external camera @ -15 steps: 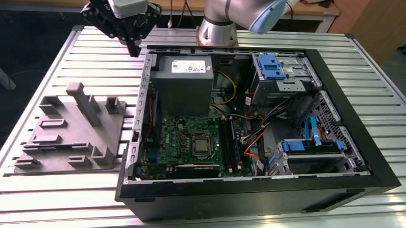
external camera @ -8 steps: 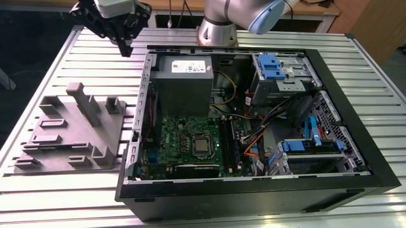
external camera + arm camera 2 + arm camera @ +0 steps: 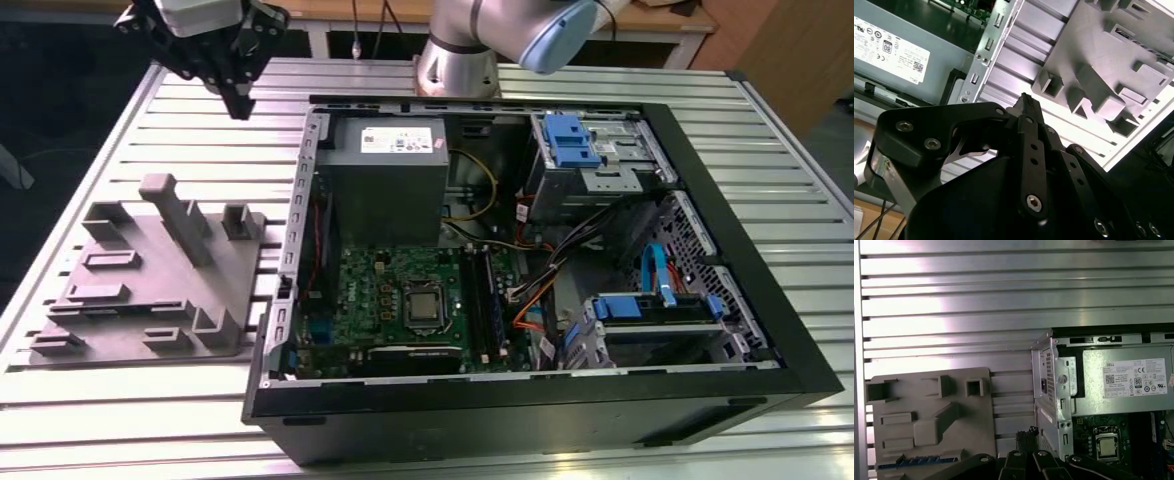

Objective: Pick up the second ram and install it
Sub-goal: 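Reach for the second ram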

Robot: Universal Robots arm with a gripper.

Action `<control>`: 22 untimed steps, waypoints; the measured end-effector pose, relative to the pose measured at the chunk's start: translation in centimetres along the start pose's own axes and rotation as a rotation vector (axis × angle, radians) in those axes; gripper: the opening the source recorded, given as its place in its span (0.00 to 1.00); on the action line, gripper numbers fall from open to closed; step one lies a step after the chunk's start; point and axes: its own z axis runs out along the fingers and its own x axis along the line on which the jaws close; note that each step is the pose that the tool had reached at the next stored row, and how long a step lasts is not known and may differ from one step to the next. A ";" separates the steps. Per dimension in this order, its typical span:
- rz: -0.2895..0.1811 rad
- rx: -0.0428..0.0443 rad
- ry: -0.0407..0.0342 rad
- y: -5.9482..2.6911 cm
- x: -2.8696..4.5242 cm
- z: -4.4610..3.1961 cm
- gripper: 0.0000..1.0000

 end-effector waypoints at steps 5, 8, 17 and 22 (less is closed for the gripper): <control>0.000 0.0000 -0.0015 -0.07 0.95 -0.06 0.10; 0.000 -0.0001 -0.0019 -0.11 1.53 -0.08 0.10; 0.000 -0.0001 -0.0031 -0.25 3.43 -0.16 0.10; 0.000 -0.0002 -0.0034 -0.32 4.28 -0.15 0.10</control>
